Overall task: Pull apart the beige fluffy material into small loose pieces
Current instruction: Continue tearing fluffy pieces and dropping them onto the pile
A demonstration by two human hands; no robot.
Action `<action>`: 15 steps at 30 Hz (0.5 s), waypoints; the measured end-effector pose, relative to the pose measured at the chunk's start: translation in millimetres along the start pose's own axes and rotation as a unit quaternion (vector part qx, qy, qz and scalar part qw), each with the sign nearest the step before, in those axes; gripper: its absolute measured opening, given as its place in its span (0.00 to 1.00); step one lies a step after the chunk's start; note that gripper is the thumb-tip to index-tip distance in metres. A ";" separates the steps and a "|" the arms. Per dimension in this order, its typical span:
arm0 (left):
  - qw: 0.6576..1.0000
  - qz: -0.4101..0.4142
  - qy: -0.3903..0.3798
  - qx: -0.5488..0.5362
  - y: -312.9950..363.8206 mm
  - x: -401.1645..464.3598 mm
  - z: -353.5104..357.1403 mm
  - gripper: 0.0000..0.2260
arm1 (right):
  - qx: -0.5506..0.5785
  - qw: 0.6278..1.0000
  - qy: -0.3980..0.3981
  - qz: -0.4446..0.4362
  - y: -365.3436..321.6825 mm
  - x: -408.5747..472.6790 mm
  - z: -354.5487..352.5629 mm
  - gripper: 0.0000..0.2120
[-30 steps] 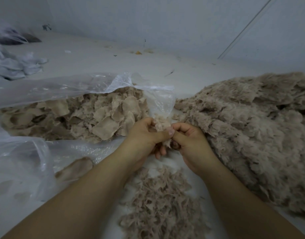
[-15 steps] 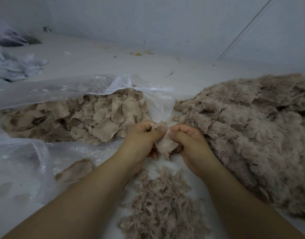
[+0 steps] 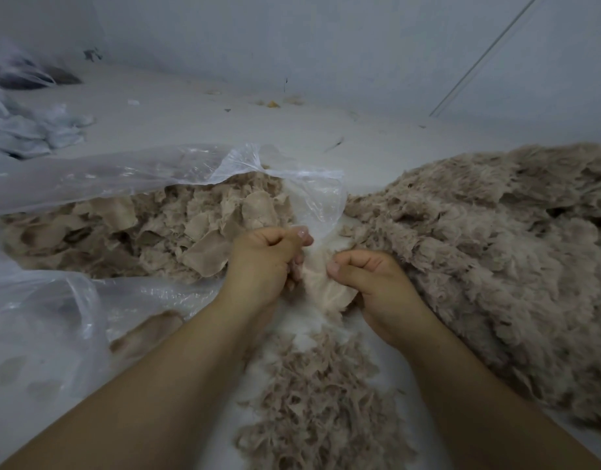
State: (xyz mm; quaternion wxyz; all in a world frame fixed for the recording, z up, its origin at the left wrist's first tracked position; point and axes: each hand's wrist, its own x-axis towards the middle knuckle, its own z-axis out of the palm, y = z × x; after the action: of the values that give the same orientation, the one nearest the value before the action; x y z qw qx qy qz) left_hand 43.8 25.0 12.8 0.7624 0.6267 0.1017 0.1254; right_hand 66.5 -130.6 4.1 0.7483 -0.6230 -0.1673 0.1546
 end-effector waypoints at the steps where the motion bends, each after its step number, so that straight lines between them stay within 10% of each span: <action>1: 1.000 0.012 0.016 0.003 2.0 1.9 -2.6 0.09 | 0.015 1.000 0.010 0.006 -0.4 0.7 0.0 0.18; 6: 0.987 0.017 -0.150 0.056 16.3 -0.3 -16.7 0.13 | 0.050 0.996 0.076 0.024 1.6 6.2 -0.9 0.19; 10: 0.884 -0.036 -0.425 0.190 29.7 -9.6 -28.6 0.18 | 0.041 0.995 0.082 0.025 3.9 6.1 -0.9 0.11; 15: 0.962 0.030 -0.155 0.221 22.5 -7.5 -13.7 0.22 | 0.041 0.996 0.074 0.025 2.7 5.4 -1.3 0.12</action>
State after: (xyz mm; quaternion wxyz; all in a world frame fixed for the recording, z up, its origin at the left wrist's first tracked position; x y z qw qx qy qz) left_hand 31.0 39.5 32.2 0.6071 0.7942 -0.0113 0.0234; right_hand 71.9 -128.9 1.5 0.7794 -0.6058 -0.0893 0.1330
